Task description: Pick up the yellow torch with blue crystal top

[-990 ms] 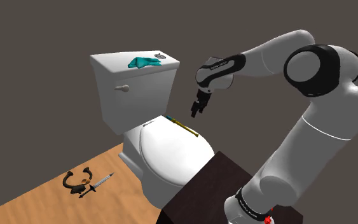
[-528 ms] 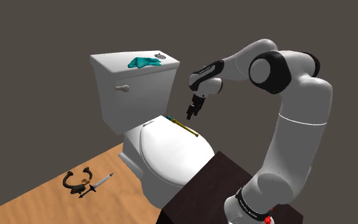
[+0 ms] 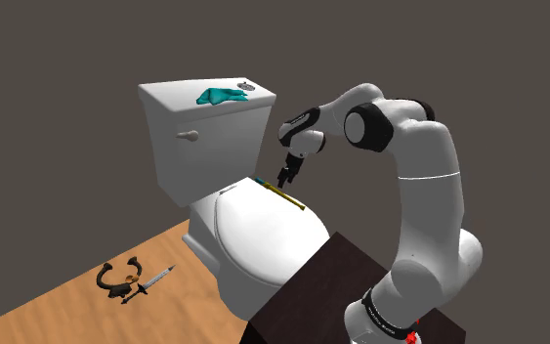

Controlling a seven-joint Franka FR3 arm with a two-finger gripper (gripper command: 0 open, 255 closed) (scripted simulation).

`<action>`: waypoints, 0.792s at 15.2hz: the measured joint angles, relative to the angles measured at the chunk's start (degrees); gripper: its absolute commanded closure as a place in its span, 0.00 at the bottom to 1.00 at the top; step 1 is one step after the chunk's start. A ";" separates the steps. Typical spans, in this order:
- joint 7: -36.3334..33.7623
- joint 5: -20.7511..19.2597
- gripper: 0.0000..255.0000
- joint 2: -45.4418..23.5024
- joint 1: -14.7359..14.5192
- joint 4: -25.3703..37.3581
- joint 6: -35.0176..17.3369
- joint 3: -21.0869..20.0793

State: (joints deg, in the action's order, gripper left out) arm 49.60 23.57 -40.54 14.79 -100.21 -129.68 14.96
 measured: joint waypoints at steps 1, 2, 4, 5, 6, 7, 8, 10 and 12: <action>0.20 0.45 0.00 -2.73 0.81 3.29 0.76 -0.57; 0.82 0.91 0.00 -4.93 1.69 5.45 0.92 -1.05; 1.36 1.48 0.00 -9.07 2.83 10.38 1.74 -2.13; 1.48 1.62 0.00 -9.99 3.02 11.34 1.67 -2.40; 1.58 1.74 0.00 -10.88 3.18 12.20 1.51 -2.65; 1.60 1.83 0.00 -11.45 3.27 12.62 1.28 -2.78; 1.84 1.92 0.00 -12.10 3.42 13.19 1.03 -3.00; 2.01 2.14 0.00 -13.69 3.66 14.15 0.27 -3.35; 2.11 2.23 0.00 -14.29 3.79 14.31 -0.12 -3.49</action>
State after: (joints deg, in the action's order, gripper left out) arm 51.71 25.80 -54.82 18.57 -85.90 -129.81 11.47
